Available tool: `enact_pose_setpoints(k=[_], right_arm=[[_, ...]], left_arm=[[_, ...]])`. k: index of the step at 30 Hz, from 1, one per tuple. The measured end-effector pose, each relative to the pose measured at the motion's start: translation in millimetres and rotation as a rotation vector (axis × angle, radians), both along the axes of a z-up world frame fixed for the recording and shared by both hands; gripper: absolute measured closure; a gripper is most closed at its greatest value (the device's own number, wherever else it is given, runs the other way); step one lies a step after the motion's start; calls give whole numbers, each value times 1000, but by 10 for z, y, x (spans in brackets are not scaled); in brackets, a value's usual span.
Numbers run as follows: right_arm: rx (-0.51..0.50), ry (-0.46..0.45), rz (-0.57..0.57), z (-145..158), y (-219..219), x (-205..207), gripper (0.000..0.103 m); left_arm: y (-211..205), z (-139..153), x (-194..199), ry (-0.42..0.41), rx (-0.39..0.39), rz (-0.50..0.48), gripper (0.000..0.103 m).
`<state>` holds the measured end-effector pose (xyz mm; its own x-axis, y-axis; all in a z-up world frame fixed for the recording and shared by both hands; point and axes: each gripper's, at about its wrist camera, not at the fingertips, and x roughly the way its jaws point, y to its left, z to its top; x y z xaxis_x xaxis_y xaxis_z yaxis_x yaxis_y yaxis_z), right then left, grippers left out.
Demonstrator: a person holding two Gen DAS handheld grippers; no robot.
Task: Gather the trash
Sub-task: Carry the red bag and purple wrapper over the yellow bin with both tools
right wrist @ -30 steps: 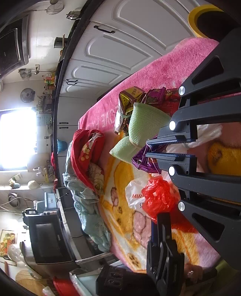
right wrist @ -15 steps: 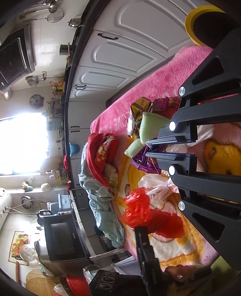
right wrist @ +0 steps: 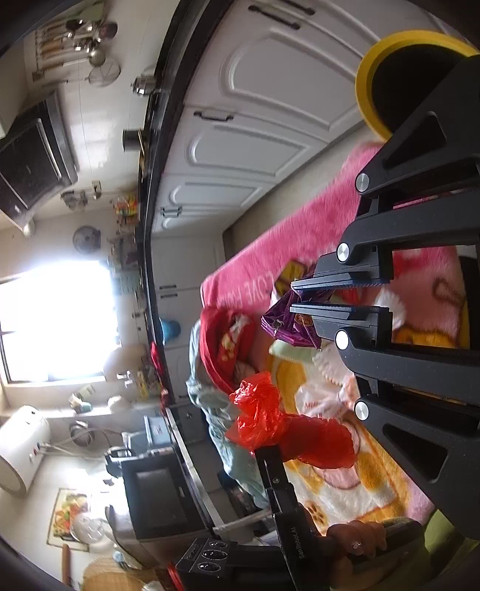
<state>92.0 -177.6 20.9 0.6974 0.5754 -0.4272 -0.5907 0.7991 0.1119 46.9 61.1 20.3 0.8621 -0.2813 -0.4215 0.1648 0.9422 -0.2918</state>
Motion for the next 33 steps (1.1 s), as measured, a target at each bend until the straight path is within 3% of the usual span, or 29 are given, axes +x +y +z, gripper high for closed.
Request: enact_pose_setpoints(k=[20, 33], right_arm=[[48, -9, -298, -42, -1273, -29, 96], [60, 36, -466, -325, -1934, -15, 96]], left_arm=[[-1157, 20, 628, 18, -32, -191, 88], [-1986, -94, 868, 45, 7, -324, 88]])
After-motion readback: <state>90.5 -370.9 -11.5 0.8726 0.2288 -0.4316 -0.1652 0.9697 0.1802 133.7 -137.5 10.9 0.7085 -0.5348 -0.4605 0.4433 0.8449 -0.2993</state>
